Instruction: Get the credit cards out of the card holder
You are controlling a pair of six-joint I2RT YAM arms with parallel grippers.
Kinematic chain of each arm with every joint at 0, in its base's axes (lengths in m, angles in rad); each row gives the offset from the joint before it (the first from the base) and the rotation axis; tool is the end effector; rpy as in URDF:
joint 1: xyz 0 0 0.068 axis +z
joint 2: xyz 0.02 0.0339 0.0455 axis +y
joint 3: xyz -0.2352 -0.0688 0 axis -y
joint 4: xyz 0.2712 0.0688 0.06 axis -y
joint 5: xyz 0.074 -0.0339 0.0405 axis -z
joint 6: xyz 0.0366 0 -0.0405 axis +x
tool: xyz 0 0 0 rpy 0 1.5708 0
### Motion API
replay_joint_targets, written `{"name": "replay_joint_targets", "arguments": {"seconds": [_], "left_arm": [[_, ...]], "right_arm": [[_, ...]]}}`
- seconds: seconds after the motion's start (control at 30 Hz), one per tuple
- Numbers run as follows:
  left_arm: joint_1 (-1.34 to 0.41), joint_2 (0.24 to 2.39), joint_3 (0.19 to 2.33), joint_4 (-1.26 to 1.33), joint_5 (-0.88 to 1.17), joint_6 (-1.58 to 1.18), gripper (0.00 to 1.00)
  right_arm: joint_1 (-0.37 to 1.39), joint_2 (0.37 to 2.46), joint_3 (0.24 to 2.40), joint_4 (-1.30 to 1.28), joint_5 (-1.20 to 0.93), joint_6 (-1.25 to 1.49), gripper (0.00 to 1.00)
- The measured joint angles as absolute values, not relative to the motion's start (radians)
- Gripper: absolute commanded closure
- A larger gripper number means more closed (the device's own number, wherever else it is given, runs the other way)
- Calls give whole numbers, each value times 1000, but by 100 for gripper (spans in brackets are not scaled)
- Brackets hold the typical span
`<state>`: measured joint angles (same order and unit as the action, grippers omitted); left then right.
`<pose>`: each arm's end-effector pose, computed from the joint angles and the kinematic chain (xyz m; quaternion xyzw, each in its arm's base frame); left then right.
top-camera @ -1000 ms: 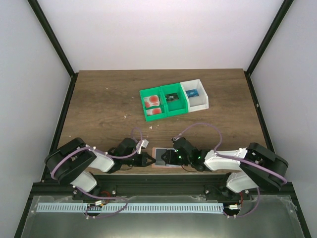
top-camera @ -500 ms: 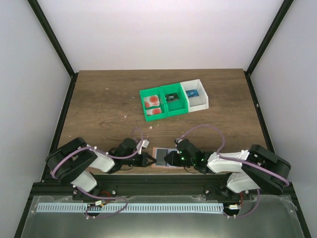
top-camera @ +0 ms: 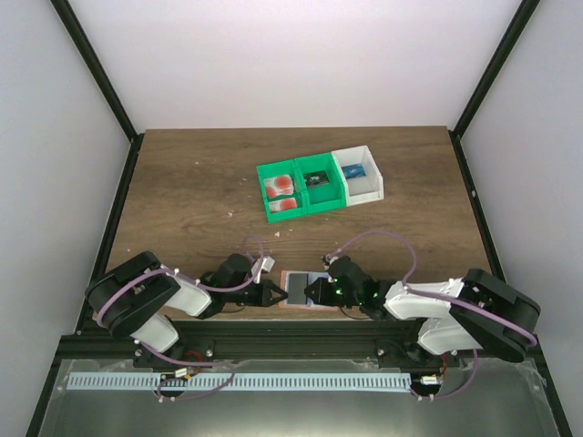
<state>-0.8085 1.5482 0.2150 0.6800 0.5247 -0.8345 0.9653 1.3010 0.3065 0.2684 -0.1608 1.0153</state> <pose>0.1392 -0.1723 0.0350 0.1036 0.8673 -0.4715 0.1211 0.1305 0.1988 0.0724 -0.0102 0.9097 0.3818 0.1628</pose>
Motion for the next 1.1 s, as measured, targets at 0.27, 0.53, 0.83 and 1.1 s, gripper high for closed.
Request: {"name": "replay_joint_targets", "arguments": {"seconds": [0.27,0.53,0.83,1.1], "left_arm": [[-811,1548,215,680,522,-834,100],[-812,1548,215,681,520,-834,100],[-817,1548,215,683,515,-834,100],[-818,1548,215,684,513,-835,100]], "right_arm": [[956,1278,264,309,-201,1028,92],[940,1248,224,368,-241,1045,100],[928,1238,209,399,-261,1050,97],[917,1237,202,413,-278,1056,95]]}}
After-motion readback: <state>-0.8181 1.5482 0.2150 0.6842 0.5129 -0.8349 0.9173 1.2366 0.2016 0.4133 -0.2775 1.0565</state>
